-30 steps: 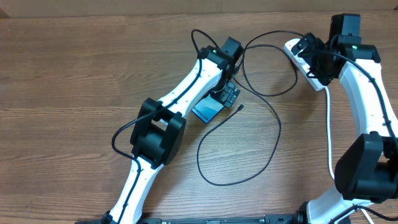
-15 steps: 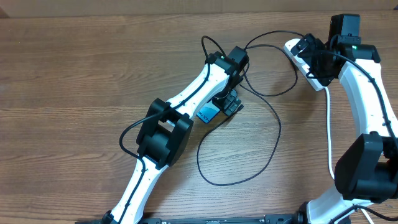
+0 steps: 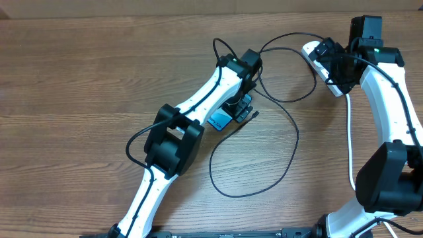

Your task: Plug charger to phone and switch on socket

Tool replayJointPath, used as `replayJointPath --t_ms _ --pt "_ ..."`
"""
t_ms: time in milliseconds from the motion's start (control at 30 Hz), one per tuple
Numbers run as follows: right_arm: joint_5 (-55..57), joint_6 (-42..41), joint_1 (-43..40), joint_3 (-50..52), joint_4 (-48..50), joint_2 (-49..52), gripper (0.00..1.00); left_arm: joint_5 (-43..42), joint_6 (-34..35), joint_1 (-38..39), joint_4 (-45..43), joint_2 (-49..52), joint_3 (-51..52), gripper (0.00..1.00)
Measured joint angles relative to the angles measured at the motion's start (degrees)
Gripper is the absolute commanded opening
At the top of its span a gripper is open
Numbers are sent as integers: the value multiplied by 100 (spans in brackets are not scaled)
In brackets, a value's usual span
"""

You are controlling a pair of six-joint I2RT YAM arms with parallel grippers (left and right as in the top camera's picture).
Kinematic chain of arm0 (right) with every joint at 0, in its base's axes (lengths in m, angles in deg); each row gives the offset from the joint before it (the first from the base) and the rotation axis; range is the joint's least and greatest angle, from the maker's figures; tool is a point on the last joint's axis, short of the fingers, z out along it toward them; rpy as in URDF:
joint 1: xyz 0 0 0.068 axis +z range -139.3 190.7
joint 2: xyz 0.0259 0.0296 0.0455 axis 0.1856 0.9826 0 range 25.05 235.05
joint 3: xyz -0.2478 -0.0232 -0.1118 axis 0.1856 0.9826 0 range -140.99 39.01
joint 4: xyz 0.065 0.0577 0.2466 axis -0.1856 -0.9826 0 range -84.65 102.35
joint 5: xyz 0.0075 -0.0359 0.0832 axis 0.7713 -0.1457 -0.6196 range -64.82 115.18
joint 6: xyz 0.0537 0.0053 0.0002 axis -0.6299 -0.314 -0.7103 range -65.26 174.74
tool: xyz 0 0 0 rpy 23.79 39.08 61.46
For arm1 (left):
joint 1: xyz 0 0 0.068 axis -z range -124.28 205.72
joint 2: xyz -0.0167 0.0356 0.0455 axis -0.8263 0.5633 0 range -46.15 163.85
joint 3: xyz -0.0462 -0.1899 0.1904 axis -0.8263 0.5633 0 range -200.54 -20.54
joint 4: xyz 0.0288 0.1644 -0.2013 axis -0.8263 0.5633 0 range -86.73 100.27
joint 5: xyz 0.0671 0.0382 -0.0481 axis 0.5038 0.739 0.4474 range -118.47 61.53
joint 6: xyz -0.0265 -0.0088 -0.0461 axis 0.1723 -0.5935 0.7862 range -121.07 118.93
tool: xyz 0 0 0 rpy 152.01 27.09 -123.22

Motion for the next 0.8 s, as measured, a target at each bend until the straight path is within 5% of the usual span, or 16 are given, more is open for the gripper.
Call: replayJointPath --t_ms 533,800 --pt "-2 0 0 0 0 0 100 -254 -22 -103 -350 -120 341 90" --pt "0 0 0 0 0 0 100 -367 -20 -101 -393 -151 411 75"
